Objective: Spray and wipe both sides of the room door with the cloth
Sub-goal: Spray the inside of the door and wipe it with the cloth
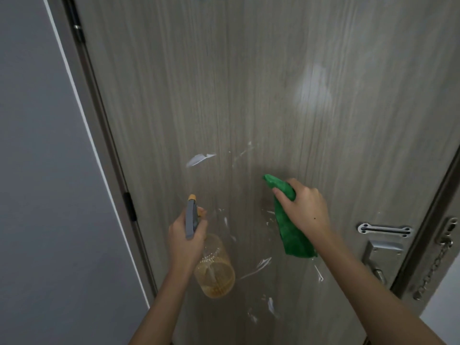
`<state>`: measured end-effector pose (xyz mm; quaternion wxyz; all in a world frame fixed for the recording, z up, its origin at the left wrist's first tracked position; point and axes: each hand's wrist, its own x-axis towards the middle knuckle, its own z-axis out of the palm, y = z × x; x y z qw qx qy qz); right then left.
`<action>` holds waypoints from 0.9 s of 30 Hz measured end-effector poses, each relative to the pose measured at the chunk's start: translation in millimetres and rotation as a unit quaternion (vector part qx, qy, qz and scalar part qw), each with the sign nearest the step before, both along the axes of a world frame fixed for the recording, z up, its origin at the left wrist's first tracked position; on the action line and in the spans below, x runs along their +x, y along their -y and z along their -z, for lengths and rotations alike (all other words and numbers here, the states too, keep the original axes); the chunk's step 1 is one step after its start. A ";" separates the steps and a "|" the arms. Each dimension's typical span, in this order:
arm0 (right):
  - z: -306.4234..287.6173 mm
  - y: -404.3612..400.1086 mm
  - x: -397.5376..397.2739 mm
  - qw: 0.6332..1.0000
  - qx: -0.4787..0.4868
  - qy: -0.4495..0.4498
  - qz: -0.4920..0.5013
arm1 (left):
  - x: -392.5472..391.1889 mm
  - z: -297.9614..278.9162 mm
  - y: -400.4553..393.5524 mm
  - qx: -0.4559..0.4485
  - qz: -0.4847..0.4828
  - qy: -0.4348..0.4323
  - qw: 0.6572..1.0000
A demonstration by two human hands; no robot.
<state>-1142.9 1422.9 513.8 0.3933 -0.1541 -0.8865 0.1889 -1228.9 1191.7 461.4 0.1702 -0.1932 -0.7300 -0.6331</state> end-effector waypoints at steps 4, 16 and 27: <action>-6.1 -11.1 -8.6 1.000 0.024 0.012 0.015 | -9.3 1.3 1.5 -0.001 -0.018 0.004 1.000; -50.3 -71.8 -25.2 0.970 0.170 -0.125 0.120 | -7.8 36.4 -32.8 -0.044 0.030 0.001 0.999; -37.0 -164.9 -29.6 0.851 0.422 -0.278 0.144 | 25.1 97.3 -128.5 -0.097 0.072 0.008 0.993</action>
